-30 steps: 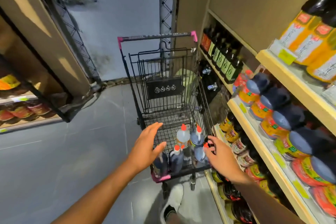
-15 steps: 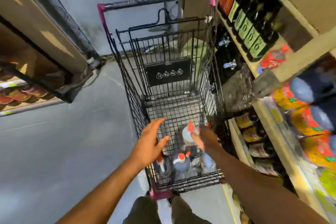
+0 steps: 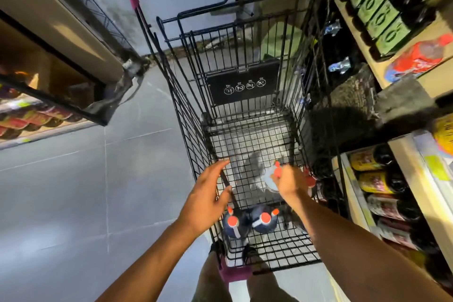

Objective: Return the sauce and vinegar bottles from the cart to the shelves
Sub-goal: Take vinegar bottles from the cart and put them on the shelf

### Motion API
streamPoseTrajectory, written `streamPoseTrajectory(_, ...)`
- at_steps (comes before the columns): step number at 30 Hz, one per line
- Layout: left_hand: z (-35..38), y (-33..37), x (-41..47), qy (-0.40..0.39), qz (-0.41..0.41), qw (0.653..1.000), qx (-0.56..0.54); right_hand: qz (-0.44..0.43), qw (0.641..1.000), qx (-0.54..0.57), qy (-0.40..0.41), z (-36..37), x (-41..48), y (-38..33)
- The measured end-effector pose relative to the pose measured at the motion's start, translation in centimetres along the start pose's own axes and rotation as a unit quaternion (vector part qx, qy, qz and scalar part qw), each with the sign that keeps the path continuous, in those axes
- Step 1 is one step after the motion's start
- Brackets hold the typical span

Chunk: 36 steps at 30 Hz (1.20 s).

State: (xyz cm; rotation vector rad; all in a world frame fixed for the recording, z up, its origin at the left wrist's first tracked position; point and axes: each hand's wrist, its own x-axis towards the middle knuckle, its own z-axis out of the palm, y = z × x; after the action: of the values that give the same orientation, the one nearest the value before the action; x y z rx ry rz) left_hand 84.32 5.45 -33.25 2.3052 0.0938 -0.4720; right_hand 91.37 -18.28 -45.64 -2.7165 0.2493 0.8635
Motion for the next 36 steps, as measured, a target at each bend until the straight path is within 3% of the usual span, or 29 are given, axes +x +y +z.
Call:
streamPoseTrajectory(7, -0.4, -0.3, 0.6, -0.006, -0.005, 0.999, -0.044, -0.101, 0.995, -0.014, 0.019, -3.0, 0.0, 0.6)
streamPoseTrajectory(13, -1.3, 1.8, 1.8, -0.026, -0.011, 0.994, -0.109, -0.175, 0.981, 0.079, 0.019, -13.1, -3.0, -0.9)
streamPoseTrajectory(19, -3.0, 5.4, 4.0, -0.003, 0.006, 0.985, -0.173, -0.277, 0.944, 0.176, 0.027, -24.5, -10.1, -4.7)
streamPoseTrajectory(23, -4.8, 9.1, 4.2, -0.081, -0.018, 0.944, -0.320, -0.336, 0.912, 0.233, 0.019, -28.7, -13.0, -7.0)
streamPoseTrajectory(27, -5.0, 10.8, 3.3, -0.137, -0.038, 0.902, -0.409, -0.348, 0.893, 0.285, 0.023, -29.4, -13.6, -7.7)
streamPoseTrajectory(32, -3.9, 9.8, 2.4, -0.128, 0.012, 0.928, -0.350, -0.275, 0.897, 0.346, 0.032, -27.8, -12.7, -7.1)
streamPoseTrajectory(36, -2.9, 9.5, 2.4, -0.139, 0.009, 0.903, -0.408, -0.234, 0.888, 0.395, 0.027, -25.4, -12.0, -6.3)
